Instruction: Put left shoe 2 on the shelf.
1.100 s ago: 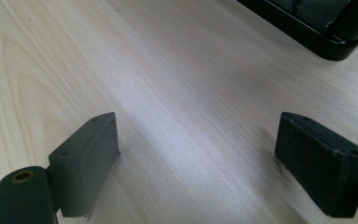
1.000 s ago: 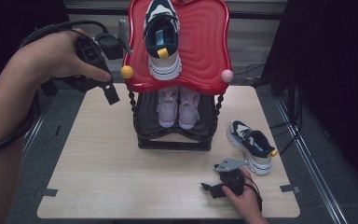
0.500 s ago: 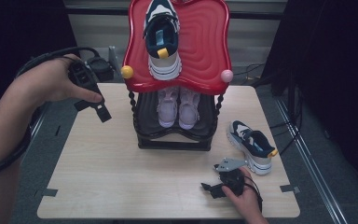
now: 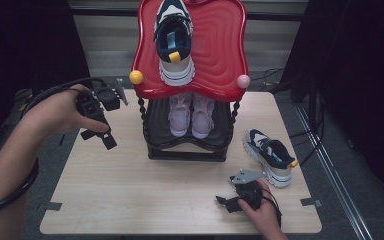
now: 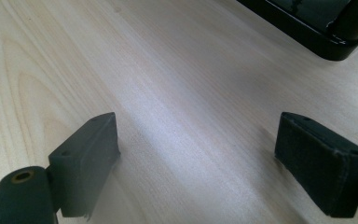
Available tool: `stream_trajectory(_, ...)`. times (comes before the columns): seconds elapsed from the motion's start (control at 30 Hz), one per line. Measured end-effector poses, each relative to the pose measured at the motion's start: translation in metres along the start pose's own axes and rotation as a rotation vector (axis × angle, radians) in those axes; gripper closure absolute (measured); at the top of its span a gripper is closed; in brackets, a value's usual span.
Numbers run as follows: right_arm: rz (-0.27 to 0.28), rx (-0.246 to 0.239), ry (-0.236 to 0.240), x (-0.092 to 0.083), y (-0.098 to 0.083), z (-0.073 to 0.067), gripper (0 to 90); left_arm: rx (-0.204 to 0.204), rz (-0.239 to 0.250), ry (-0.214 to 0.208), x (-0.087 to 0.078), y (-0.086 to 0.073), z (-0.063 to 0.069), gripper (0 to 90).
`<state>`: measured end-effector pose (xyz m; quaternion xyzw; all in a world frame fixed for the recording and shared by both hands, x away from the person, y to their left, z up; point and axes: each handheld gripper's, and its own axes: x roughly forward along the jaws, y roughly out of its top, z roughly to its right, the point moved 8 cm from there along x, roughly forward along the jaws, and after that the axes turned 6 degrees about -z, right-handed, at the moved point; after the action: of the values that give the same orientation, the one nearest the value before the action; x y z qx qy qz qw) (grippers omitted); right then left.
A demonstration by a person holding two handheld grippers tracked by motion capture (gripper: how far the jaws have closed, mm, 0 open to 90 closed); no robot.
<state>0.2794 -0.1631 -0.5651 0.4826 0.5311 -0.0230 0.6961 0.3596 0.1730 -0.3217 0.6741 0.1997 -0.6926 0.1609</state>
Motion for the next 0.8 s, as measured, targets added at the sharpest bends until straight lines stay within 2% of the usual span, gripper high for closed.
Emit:
stream_trajectory(0.3, 0.002, 0.000, 0.000, 0.000, 0.000, 0.000, 13.1, -0.014, 0.004, -0.035, 0.036, -0.004, -0.002, 25.3)
stream_trajectory(0.47, 0.001, 0.001, 0.000, 0.000, 0.000, 0.000, 13.1, -0.009, -0.005, -0.038, 0.052, -0.005, -0.004, 25.4)
stream_trajectory(0.73, 0.002, 0.001, -0.001, 0.000, 0.000, 0.000, 13.1, -0.011, -0.019, -0.067, 0.087, -0.004, -0.002, 25.6)
stream_trajectory(0.8, 0.002, 0.001, -0.001, 0.000, 0.000, 0.000, 13.1, -0.007, -0.006, -0.071, 0.096, -0.002, -0.002, 25.6)
